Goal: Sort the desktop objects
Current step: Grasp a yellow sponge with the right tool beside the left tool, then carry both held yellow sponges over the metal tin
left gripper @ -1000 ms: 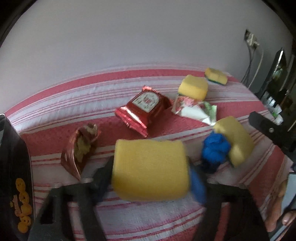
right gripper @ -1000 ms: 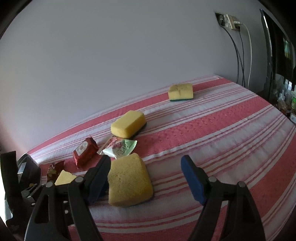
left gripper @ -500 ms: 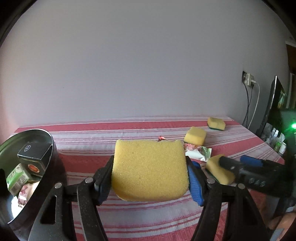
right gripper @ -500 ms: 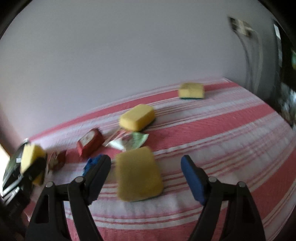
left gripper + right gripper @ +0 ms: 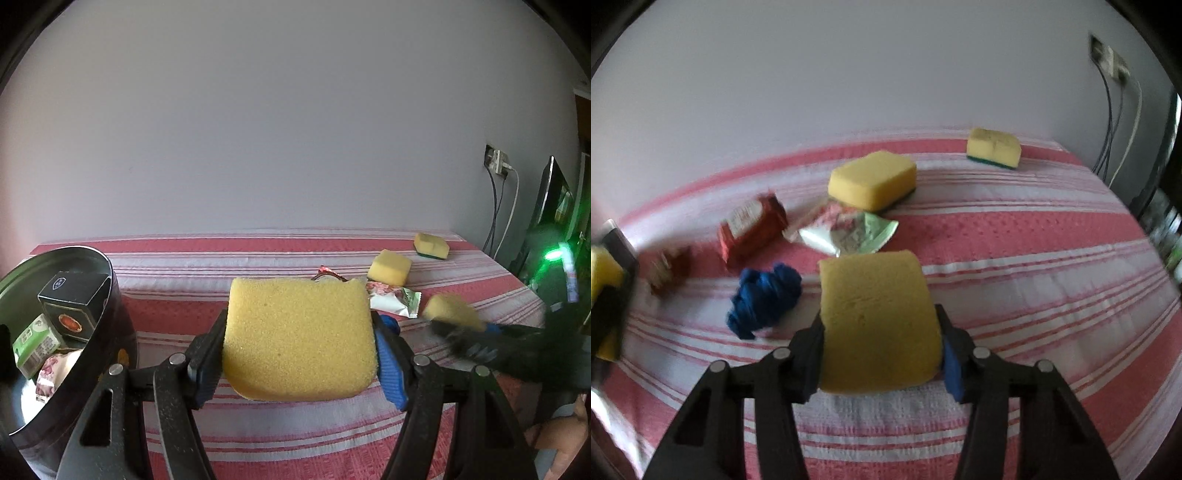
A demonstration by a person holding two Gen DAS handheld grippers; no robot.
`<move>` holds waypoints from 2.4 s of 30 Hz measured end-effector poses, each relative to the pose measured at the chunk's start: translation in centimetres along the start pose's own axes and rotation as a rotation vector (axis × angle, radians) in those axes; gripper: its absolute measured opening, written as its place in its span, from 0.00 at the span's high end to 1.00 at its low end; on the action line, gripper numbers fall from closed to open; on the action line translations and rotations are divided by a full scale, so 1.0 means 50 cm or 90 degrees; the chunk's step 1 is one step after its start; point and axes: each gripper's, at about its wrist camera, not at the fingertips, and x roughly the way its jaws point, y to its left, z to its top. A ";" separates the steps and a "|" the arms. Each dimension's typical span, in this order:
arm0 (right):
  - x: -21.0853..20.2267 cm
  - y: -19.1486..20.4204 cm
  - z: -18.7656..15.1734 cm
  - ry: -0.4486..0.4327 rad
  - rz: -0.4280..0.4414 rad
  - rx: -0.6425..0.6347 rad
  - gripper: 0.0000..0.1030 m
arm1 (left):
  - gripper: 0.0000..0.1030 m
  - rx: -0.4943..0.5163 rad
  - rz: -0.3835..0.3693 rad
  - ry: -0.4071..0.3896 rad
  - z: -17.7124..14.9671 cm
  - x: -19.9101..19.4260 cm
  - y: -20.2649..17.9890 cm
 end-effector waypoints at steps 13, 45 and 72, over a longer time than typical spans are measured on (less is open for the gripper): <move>-0.133 0.008 -0.041 -0.224 -0.035 0.001 0.48 | 0.30 0.000 0.000 -0.004 -0.007 -0.011 0.003; -0.190 0.089 -0.104 -0.245 0.061 0.028 0.48 | 0.30 -0.062 0.012 -0.015 -0.030 -0.066 0.081; -0.180 0.420 -0.115 -0.210 0.224 -0.120 0.48 | 0.30 -0.130 0.179 -0.091 -0.043 -0.239 0.312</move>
